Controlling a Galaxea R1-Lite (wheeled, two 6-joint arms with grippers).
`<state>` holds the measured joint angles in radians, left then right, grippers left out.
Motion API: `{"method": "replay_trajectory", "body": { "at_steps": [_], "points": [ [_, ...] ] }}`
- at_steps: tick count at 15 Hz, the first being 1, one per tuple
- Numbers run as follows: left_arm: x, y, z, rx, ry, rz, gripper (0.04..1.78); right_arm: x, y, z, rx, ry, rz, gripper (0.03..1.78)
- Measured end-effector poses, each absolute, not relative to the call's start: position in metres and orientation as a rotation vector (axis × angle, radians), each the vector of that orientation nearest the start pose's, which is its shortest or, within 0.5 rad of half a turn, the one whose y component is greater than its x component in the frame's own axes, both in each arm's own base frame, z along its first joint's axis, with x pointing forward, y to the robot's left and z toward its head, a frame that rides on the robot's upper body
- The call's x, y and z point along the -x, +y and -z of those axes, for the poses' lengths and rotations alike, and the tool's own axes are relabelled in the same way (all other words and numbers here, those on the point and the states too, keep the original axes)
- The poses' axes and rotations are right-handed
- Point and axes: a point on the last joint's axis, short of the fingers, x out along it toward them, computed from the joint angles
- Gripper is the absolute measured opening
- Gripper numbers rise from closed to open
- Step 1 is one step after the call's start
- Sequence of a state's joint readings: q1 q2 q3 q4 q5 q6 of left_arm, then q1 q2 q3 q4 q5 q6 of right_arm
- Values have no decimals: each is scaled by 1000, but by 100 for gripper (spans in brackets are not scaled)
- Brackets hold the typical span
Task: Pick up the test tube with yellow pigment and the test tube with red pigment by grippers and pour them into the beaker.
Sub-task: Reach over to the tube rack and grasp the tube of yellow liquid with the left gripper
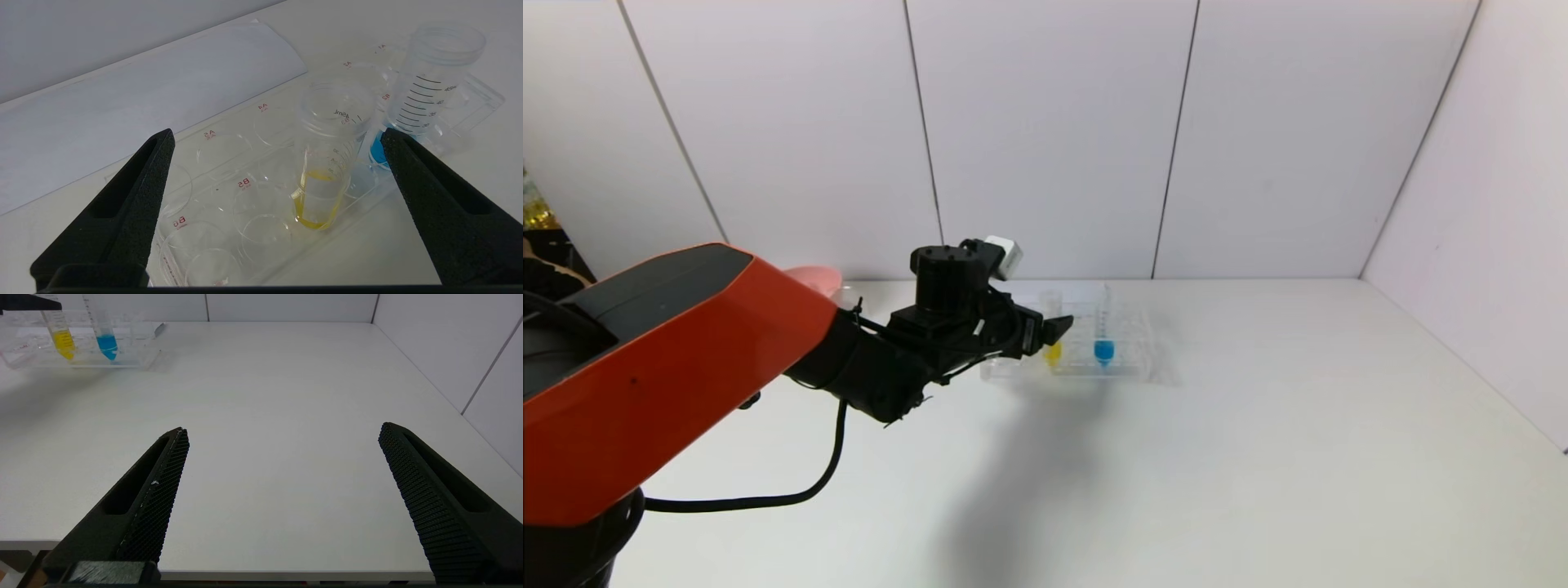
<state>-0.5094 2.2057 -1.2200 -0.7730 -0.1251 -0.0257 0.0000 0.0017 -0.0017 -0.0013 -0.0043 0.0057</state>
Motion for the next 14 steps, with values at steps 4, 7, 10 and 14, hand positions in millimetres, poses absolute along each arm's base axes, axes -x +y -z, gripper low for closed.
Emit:
{"method": "replay_trajectory", "body": {
  "at_steps": [4,7,10,14],
  "points": [
    [-385,-218,-114,-18,214,631,176,23,0,-76,-6,-1,4,170],
    [-386,-221,-114,-20,210,635,176,23,0,-76,-6,-1,4,170],
    [-385,-225,-114,-19,209,644,176,23,0,-76,-6,-1,5,170],
    [-383,-230,-114,-20,207,658,176,23,0,-76,-6,-1,4,170]
  ]
}}
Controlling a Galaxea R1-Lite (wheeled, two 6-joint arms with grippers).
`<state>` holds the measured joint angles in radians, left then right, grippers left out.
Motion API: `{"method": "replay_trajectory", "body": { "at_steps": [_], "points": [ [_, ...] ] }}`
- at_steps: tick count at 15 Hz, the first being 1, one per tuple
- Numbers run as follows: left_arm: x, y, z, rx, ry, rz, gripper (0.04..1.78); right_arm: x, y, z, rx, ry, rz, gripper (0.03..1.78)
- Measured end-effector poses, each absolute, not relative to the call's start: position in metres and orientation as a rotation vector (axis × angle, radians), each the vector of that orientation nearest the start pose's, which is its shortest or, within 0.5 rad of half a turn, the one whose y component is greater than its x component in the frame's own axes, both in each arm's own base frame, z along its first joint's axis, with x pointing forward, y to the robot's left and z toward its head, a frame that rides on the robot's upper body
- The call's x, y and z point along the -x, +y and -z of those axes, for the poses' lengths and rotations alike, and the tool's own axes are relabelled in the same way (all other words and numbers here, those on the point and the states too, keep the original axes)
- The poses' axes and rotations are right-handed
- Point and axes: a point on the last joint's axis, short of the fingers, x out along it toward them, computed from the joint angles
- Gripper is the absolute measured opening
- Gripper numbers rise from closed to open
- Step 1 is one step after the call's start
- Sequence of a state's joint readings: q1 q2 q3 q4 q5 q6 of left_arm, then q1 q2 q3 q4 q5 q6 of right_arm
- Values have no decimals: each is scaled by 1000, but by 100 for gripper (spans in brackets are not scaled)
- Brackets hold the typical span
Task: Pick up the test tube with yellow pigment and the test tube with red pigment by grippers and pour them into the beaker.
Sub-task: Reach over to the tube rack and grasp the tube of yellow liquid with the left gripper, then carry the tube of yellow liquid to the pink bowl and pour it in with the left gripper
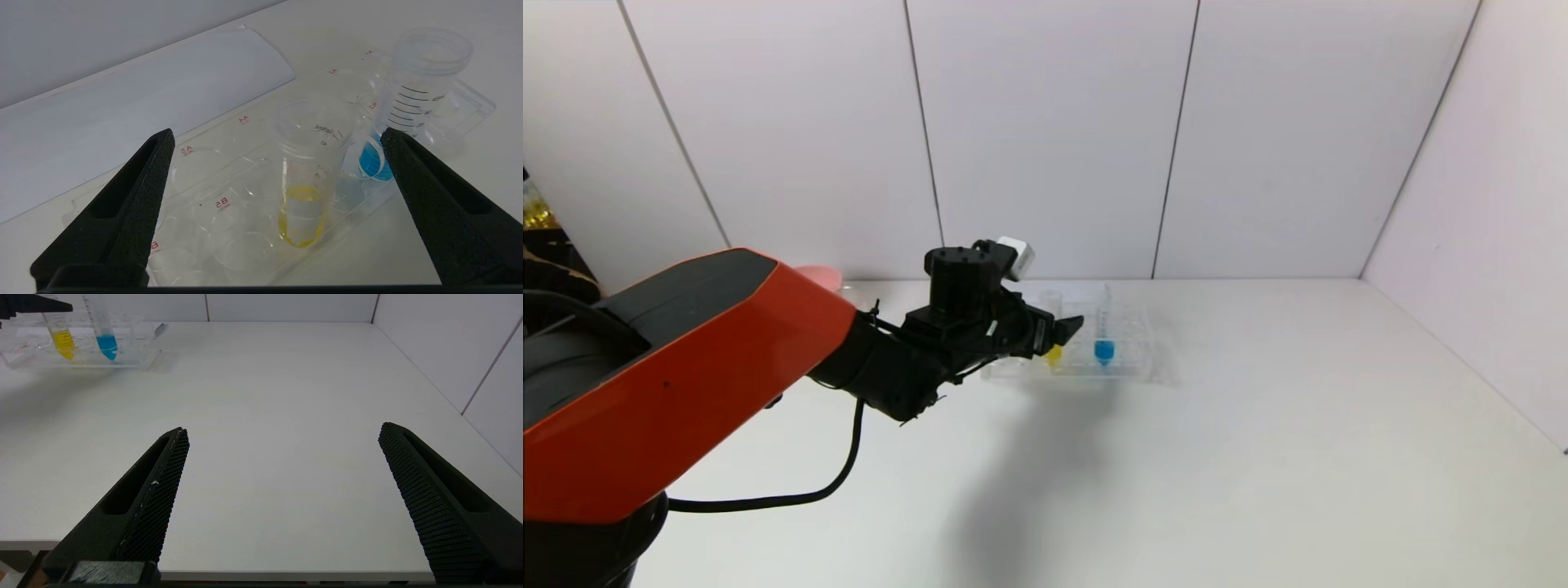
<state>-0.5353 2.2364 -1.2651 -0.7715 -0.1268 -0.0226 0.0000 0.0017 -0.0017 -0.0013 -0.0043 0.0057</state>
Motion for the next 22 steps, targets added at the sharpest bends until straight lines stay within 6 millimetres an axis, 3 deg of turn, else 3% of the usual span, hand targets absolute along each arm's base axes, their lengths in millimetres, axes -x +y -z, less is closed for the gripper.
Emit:
{"method": "replay_trajectory", "body": {
  "at_steps": [7,10,15,16,22],
  "points": [
    [-381,-235,-111,-22,215,668,173,23,0,-76,-6,-1,5,170],
    [-381,-236,-110,-24,216,670,146,23,0,-76,-6,-1,4,170],
    [-380,-240,-109,-25,220,679,59,23,0,-76,-6,-1,4,170],
    [-379,-241,-108,-26,227,679,48,23,0,-76,-6,-1,4,170],
    [-377,-243,-109,-31,228,685,45,23,0,-76,-6,-1,5,170]
  ]
}}
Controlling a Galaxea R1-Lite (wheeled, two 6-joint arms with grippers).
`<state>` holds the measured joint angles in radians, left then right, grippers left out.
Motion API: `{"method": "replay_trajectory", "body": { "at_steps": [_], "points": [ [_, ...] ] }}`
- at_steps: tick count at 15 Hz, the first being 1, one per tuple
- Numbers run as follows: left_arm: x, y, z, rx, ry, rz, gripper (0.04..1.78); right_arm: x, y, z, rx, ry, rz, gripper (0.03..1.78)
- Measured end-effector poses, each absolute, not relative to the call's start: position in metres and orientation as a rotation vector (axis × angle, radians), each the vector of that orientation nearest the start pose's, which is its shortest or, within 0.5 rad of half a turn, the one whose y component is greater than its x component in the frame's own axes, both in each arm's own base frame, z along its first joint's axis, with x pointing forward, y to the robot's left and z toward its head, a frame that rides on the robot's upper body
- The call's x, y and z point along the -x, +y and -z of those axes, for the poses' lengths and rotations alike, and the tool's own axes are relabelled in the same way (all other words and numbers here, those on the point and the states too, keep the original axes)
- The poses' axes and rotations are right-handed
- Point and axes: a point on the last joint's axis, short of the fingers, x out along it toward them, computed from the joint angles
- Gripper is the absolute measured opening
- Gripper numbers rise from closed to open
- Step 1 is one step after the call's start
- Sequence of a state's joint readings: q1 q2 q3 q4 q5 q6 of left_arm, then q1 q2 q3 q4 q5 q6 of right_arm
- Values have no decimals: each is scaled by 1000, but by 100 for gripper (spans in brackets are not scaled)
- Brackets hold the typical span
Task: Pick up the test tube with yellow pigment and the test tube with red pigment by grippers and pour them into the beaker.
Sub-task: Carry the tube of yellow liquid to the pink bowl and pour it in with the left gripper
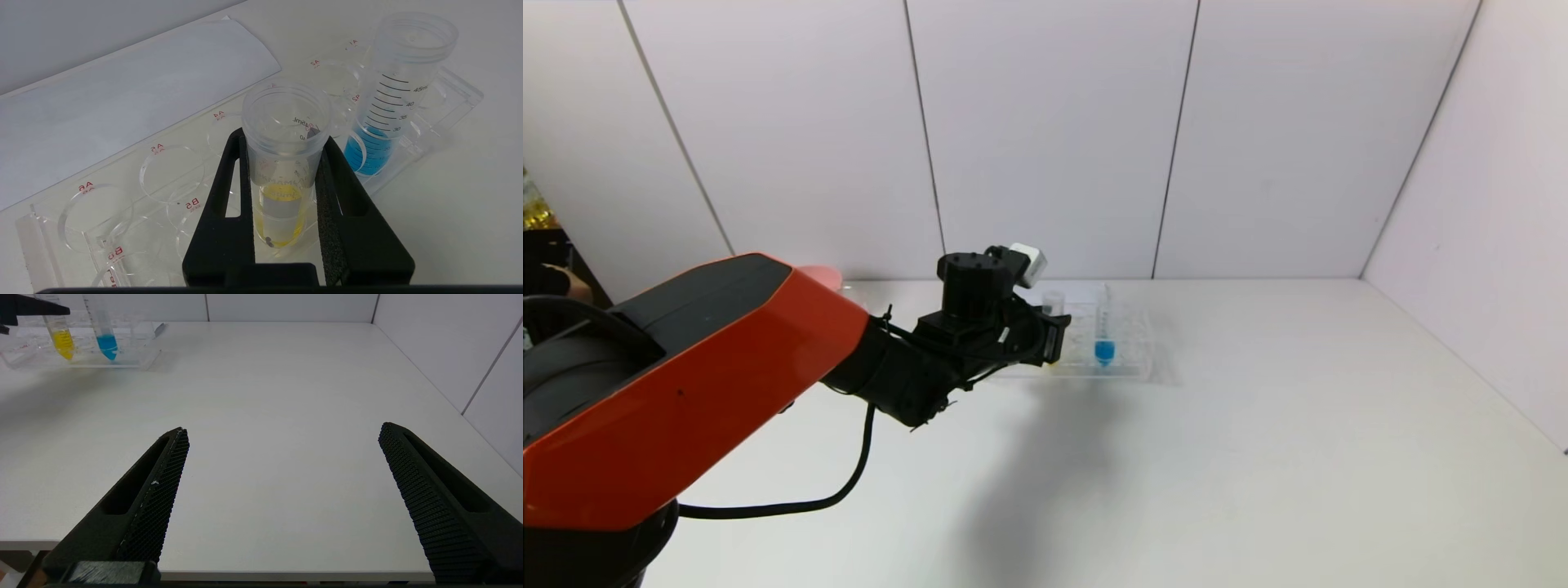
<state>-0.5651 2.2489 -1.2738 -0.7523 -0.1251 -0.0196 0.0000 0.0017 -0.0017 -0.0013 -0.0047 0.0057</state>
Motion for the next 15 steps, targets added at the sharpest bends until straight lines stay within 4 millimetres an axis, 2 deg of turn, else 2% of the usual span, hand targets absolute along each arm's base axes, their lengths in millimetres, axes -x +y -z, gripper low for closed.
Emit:
{"method": "replay_trajectory", "body": {
  "at_steps": [8,15],
  "points": [
    [-371,-250,-117,-34,182,649,45,23,0,-76,-6,-1,4,170],
    [-362,-251,-140,-21,120,646,45,23,0,-76,-6,-1,5,170]
  ]
}}
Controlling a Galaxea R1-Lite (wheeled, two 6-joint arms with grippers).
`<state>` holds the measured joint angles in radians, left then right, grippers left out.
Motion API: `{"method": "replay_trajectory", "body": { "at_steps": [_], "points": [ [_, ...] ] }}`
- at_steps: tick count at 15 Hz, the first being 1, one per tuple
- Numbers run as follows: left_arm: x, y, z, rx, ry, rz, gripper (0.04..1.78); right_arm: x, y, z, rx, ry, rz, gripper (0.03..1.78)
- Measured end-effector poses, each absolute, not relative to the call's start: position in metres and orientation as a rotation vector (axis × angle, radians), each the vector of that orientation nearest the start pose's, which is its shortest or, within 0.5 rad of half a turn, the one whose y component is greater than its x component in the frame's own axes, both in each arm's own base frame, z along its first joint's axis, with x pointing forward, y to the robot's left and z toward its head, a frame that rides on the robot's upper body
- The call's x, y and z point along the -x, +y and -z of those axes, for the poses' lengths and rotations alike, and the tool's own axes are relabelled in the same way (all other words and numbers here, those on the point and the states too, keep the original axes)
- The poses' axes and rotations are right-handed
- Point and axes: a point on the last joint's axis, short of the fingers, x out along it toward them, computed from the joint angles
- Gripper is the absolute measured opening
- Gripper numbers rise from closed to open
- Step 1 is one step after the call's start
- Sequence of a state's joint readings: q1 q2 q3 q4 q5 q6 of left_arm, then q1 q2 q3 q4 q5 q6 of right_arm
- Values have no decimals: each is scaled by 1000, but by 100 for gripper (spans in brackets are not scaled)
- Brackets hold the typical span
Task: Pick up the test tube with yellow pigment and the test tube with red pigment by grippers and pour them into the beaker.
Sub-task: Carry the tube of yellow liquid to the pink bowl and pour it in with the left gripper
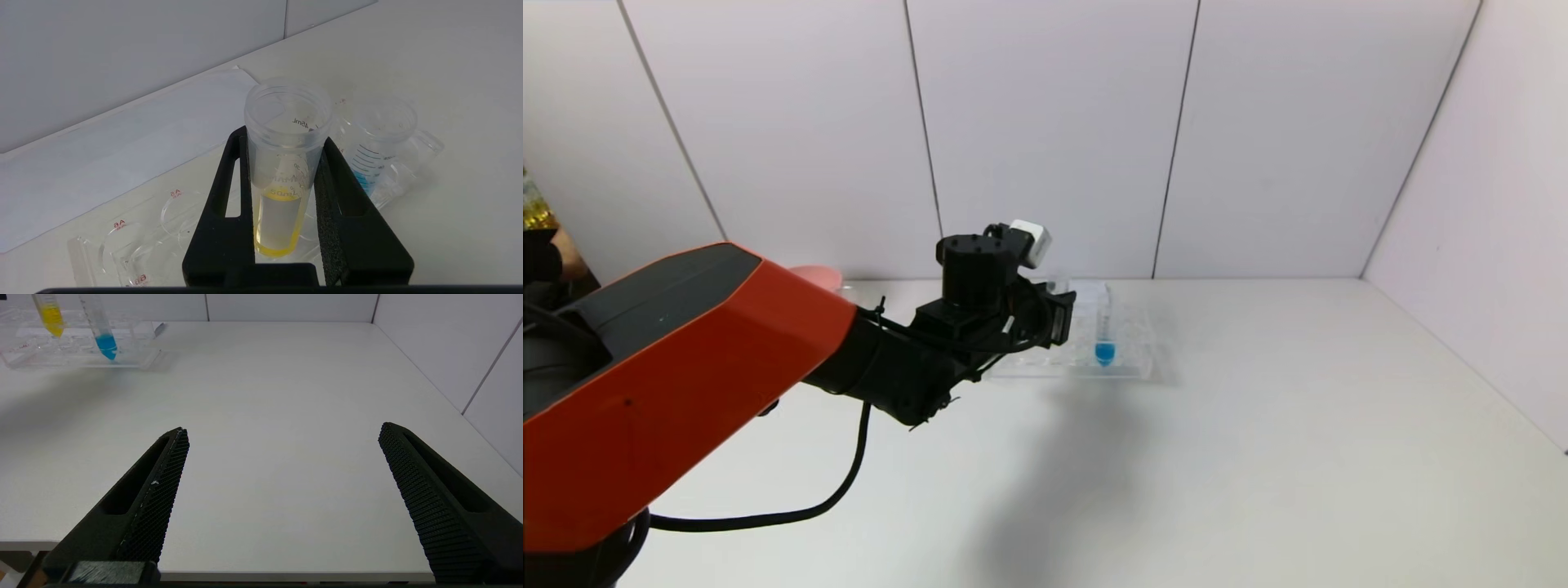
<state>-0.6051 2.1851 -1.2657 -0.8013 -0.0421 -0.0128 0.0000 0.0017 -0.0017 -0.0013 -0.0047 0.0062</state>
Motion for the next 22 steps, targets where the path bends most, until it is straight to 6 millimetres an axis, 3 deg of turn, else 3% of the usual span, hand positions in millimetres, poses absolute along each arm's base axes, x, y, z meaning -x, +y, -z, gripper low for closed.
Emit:
{"method": "replay_trajectory", "body": {
  "at_steps": [12,22],
  "points": [
    [-344,-244,-182,-10,33,603,45,23,0,-76,-6,-1,4,170],
    [-314,-213,-214,-12,-9,553,45,23,0,-76,-6,-1,4,170]
  ]
}}
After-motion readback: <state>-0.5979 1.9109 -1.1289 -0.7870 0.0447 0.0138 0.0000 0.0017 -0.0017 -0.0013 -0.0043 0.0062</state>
